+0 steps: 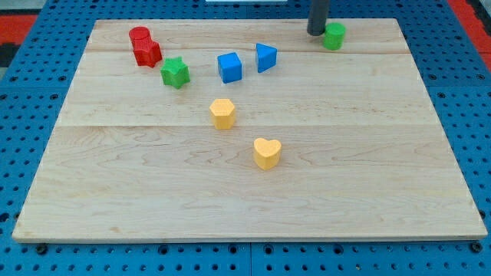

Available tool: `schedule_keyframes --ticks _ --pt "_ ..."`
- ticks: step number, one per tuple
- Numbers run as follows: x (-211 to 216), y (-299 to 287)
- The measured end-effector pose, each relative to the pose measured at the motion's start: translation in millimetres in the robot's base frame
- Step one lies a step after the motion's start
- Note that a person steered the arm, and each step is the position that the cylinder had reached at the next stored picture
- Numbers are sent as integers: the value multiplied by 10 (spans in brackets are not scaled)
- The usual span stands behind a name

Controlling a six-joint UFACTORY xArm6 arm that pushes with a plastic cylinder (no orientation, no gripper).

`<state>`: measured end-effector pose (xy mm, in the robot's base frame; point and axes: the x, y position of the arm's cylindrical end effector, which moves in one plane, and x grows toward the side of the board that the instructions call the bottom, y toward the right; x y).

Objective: Move the green star along with the yellow hexagon to the center of the board

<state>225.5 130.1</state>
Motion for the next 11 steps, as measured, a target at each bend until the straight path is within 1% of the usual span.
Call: schedule_keyframes --ticks 1,2,3,4,5,6,7,8,9,10,11 --pt "-53 -837" --pt "-24 -1848" --pt "526 -2514" --pt "1153 -2600" --pt "1579 -2540" --pt "1886 -2427" --pt "1996 -2709" --pt "2355 -3017" --pt "2428 -2642" --pt "2342 -2112" --pt "2107 -1737"
